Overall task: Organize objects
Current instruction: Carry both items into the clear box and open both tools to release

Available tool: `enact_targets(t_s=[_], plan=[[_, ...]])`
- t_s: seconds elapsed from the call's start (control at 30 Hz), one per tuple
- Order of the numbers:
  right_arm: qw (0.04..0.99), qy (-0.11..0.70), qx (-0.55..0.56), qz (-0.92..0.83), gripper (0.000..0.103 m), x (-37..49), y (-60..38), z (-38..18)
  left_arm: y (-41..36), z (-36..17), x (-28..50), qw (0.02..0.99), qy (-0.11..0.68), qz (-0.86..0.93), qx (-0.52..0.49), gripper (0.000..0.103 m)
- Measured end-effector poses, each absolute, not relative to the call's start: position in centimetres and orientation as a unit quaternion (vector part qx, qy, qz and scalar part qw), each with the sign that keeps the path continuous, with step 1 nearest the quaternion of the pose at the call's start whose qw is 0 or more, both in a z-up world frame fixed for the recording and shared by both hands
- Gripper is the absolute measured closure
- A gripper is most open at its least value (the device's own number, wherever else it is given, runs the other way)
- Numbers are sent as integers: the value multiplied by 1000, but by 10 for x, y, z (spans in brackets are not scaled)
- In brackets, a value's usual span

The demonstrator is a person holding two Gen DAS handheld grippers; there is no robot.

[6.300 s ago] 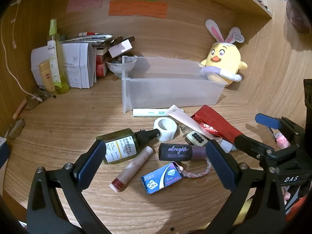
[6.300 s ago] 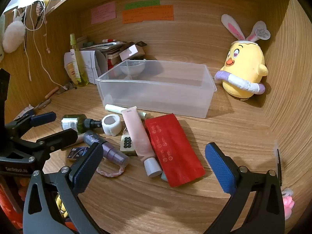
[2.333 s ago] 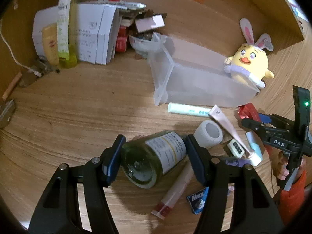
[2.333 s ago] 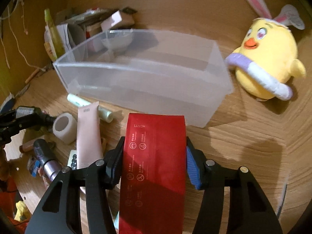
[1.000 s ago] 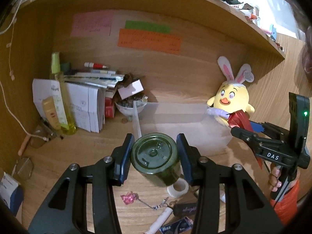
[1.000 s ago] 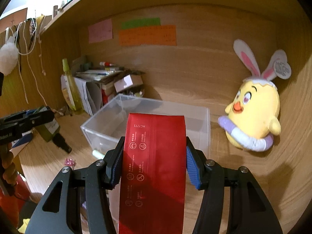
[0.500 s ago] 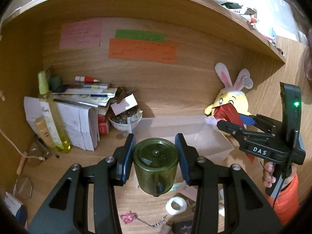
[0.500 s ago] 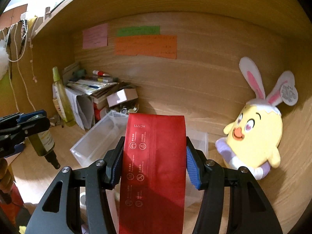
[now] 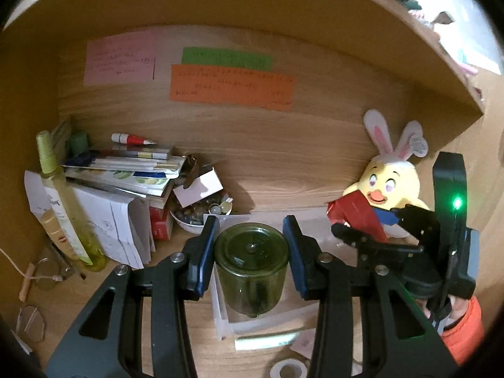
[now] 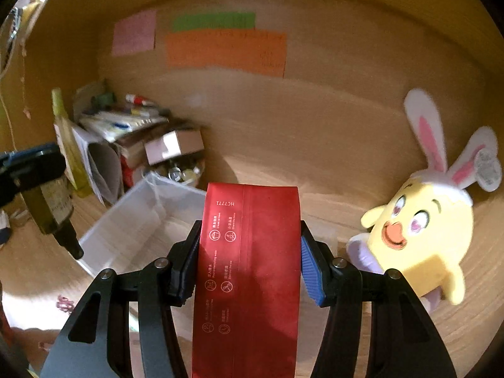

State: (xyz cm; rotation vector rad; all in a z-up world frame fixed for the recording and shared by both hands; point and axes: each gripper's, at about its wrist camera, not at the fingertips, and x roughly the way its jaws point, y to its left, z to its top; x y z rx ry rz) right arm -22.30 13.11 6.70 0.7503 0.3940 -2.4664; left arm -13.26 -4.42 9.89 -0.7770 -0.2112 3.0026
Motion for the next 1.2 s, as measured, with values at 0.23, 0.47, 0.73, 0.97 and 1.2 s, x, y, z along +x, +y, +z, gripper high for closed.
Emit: enact_targets(t_s=[0.23,0.47,0.73,0.97,1.2], plan=[[246,166,312,-903,52,-243,122,35,-39,78,-160,9,-57,960,-275,62],[246,177,334,-893,52,-249,120,21,-39,51,-185,20,-66,943,-325,62],[261,185,358,-877,52,-251,112,7,-34,30,-198,31,-68,928,-365,62],[271,177,369,-871,51,-252,114,14,-35,30,-196,30,-72,924,-375,50],[276,180,349,-877,38,-241,114,28,-34,45,-181,21,-60,934,-351,34]])
